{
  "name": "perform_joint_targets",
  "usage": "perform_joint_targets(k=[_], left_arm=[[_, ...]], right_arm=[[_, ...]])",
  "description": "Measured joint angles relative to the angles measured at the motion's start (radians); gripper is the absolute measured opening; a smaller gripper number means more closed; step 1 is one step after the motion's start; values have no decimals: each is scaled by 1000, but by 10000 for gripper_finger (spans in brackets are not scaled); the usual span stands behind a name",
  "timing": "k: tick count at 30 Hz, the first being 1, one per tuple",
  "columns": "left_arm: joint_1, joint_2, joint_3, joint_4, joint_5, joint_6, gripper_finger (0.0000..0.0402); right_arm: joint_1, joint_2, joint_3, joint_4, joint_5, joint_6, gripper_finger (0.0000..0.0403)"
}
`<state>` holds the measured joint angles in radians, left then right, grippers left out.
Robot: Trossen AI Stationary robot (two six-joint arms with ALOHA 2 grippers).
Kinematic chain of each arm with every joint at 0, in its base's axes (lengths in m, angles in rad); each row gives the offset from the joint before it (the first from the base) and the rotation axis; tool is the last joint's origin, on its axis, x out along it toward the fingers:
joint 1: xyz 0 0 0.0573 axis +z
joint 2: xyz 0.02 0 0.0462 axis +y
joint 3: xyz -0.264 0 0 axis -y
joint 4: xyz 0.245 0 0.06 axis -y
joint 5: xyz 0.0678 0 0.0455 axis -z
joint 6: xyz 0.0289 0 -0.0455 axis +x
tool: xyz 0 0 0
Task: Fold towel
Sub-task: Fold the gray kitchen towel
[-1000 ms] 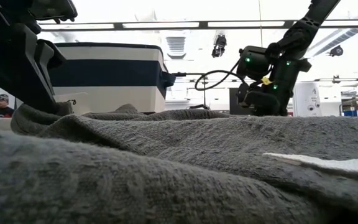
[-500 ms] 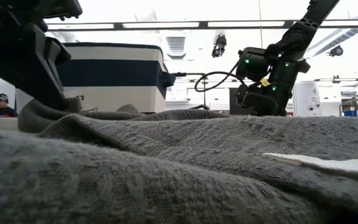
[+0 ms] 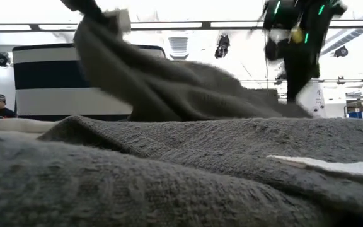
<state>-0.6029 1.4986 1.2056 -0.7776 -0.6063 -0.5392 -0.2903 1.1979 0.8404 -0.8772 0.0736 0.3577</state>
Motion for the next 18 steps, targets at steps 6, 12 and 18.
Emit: perform_joint_targets(k=[6,12,18], left_arm=[[44,-73,147,-88,-146,152,0],[116,-116,294,-82,-270,346,0],[243,-123,430,0,-281,510,0]], right_arm=[[156,-296,148,-43,30,79,1],[369,-459,274,65,31,88,0],[495,-466,339,220,28,-39,0]])
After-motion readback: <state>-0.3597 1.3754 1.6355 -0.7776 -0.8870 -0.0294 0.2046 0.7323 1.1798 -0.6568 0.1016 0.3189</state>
